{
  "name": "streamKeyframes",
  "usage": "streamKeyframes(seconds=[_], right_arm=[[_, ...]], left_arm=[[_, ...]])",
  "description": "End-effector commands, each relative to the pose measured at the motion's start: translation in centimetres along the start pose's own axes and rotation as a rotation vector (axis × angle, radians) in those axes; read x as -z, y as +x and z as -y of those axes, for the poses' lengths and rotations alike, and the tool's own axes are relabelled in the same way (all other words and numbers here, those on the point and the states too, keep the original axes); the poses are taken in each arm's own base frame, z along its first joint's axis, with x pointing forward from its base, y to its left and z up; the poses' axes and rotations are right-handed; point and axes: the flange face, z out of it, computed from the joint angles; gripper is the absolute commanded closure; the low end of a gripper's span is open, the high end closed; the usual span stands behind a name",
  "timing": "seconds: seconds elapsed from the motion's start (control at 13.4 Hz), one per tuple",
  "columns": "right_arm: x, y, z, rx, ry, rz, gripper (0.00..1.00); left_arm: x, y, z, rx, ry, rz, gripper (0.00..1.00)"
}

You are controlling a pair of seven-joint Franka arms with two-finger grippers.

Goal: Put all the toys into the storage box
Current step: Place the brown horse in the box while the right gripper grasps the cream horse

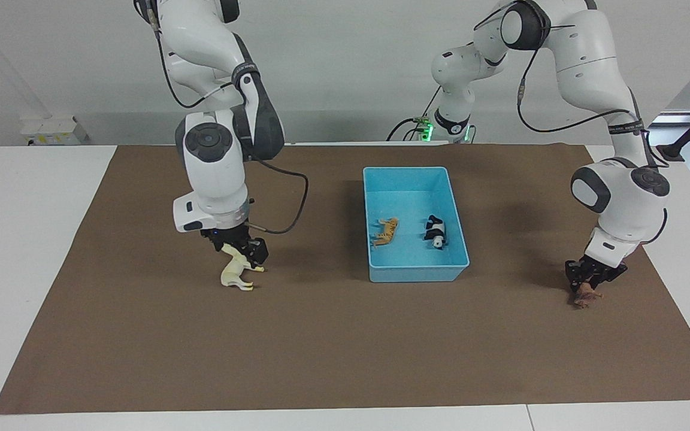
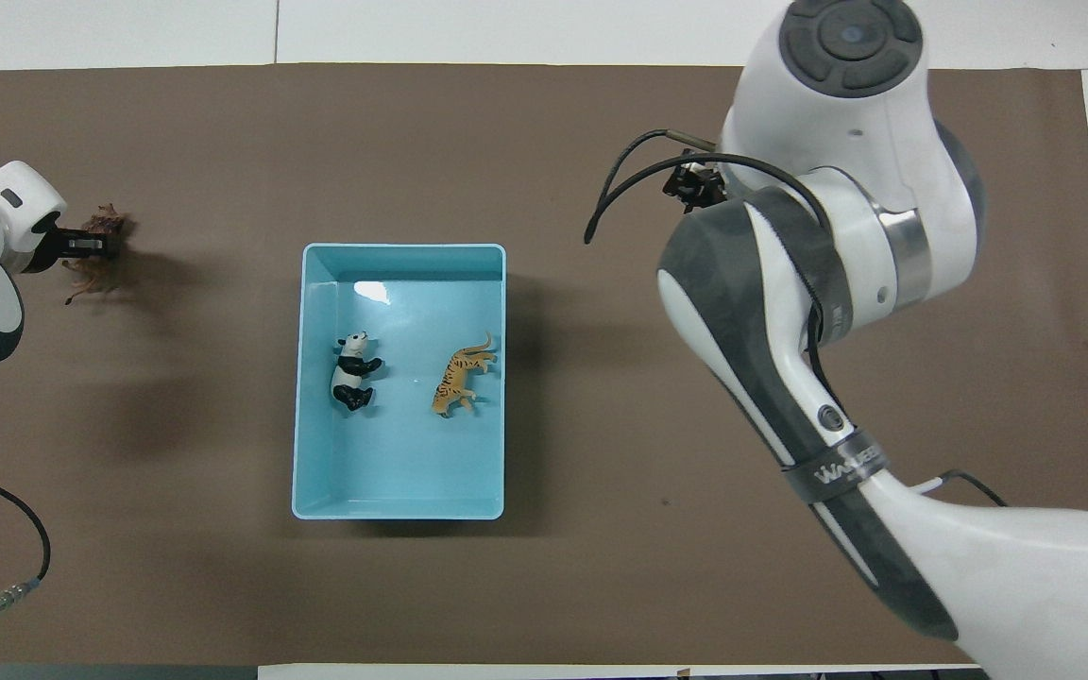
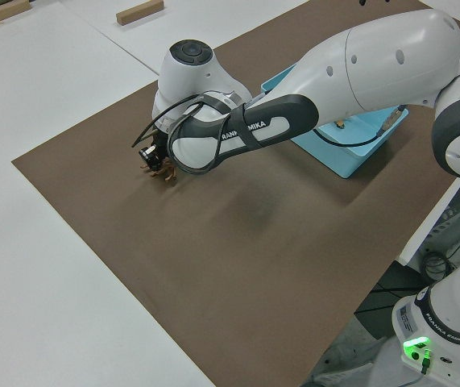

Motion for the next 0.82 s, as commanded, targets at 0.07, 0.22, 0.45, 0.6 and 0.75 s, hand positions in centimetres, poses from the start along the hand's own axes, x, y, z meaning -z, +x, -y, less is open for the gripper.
streamKeyframes(seconds=[0.07, 0.22, 0.45, 0.6, 0.75], right_arm=[[-4.1, -1.5, -3.5, 0.040, 0.022, -0.015, 0.00], [-6.6, -1.1, -3.8, 0.053, 0.024, -0.021, 0.00], [-8.5, -0.9, -3.3, 0.056, 0.038, -0.041, 0.00], [-9.1, -1.1, -3.4, 0.063, 0.033, -0.035, 0.00], [-10.5, -1.4, -3.5, 0.087, 0.042, -0.046, 0.00]], left_arm=[[5.9, 3.9, -0.4, 0.053, -0.017, 0.056, 0.97], [10.2, 5.2, -1.9, 0.073, -0.024, 0.082, 0.97], [16.7, 5.4, -7.4, 0.133, -0.025, 0.112, 0.96], [19.9, 4.7, -14.0, 0.175, -0.022, 0.168, 0.94], [23.7, 3.8, -18.6, 0.217, -0.023, 0.167, 0.94]])
